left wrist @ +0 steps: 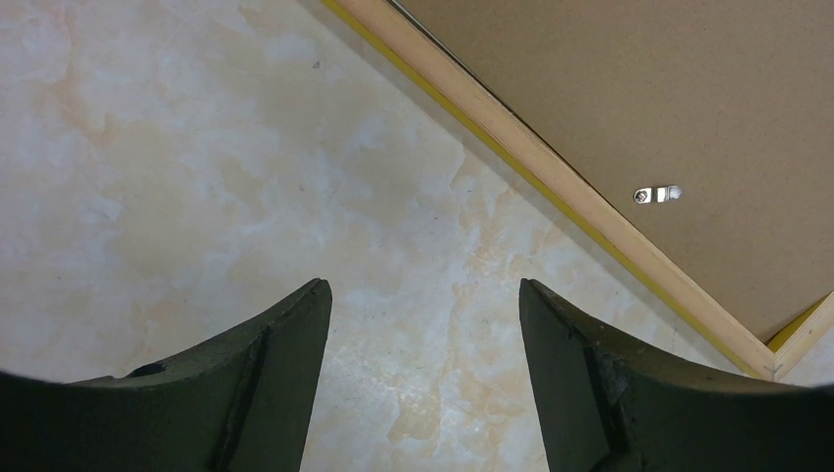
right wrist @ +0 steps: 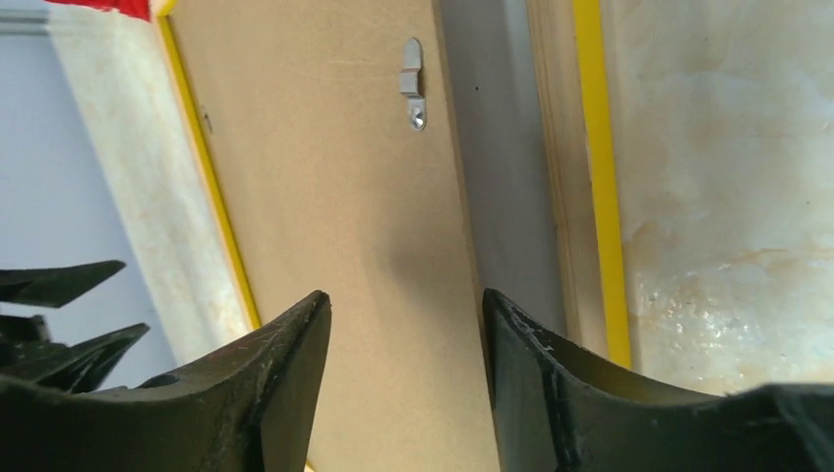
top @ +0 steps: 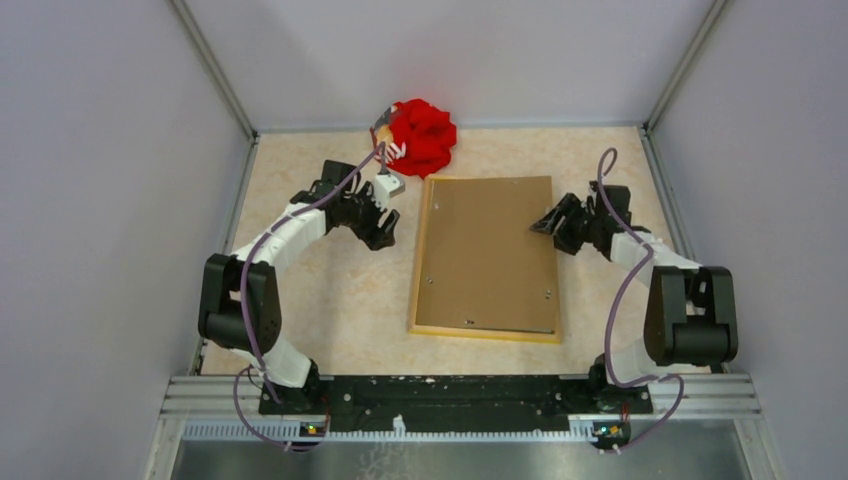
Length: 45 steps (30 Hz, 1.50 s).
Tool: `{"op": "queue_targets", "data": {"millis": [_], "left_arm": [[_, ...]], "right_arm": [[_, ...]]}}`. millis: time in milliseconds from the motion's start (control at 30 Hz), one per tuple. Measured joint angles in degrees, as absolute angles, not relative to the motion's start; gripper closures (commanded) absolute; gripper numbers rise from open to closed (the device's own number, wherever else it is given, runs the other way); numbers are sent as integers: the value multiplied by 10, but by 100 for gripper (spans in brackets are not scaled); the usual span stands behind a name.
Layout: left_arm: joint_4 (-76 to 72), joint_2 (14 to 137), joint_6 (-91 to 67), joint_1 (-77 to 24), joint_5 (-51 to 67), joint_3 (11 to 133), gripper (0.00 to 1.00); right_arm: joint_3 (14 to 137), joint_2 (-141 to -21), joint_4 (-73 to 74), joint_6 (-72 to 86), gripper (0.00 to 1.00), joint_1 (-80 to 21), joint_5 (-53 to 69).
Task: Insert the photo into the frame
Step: Place the photo frame item in the photo frame.
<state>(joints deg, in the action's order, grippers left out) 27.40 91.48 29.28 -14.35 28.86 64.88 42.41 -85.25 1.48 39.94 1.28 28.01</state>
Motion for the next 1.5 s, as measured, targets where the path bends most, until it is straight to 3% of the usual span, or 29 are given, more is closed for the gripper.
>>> {"op": "queue_targets", "data": {"millis": [500,667,1167,1233,1433,1500], "left_arm": [[274,913,295,-144,289,640,24],[274,912,297,-144,289,636,24],[274,912,295,-144,293,628,23],[274,912,288,-144,298,628,22],[274,916,251,-145,334,632,25],[274,926,237,-147,349,637,26]], "right_arm": [[530,-873,160,311,35,-46,172],[549,-892,191,299,13,-60,145],[637,-896,276,260,12,-121,18],[638,-895,275,261,15,-122,11],[623,-856,227,290,50,-126,55],[599,-830,186,312,56,-141,77]]}}
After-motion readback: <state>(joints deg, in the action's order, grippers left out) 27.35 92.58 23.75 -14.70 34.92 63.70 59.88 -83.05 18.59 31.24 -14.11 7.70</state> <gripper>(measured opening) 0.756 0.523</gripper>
